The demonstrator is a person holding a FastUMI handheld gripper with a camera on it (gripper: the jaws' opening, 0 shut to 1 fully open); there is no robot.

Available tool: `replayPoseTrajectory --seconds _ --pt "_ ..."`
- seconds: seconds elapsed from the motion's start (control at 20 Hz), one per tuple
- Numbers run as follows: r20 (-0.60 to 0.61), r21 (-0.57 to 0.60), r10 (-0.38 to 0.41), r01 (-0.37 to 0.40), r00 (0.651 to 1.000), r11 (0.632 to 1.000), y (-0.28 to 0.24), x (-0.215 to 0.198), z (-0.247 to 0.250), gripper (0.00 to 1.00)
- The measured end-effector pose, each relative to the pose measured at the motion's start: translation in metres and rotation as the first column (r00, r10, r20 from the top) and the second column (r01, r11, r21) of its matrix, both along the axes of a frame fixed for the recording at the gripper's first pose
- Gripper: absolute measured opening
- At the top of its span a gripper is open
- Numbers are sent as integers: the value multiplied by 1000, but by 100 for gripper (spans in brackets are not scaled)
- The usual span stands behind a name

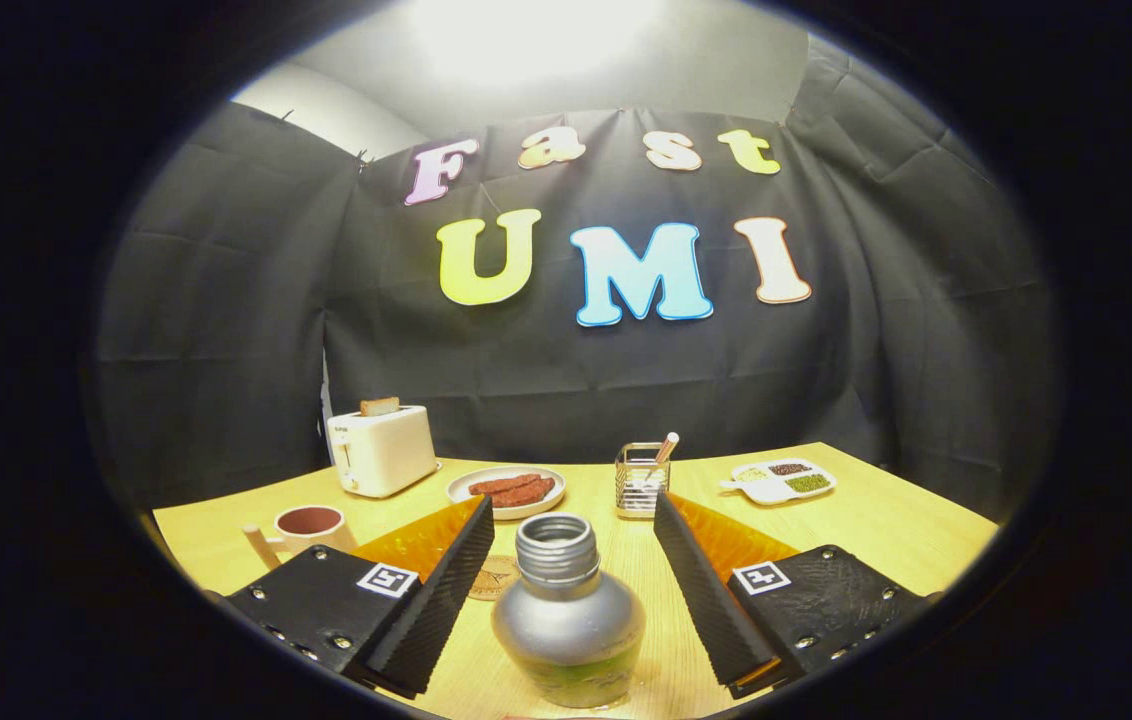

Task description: Take the bottle from table, then pour the juice into the cup, finally place the bottle on the coaster

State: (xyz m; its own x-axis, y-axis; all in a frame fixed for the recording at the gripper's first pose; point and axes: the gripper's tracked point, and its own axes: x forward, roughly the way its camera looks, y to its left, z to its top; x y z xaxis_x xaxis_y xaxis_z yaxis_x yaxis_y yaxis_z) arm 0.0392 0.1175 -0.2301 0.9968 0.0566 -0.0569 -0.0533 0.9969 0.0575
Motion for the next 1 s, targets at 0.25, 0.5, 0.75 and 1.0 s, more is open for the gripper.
replayPoseTrajectory --seconds 0.25,0.5,0.75,1.0 --pt "-50 19 -18 19 999 1000 4 7 -28 99" --pt "-75 54 -17 21 997 998 9 13 -46 99" --pt "-97 22 -37 39 995 999 7 15 -61 99" --pt "-101 2 -56 56 993 998 6 18 -64 87"
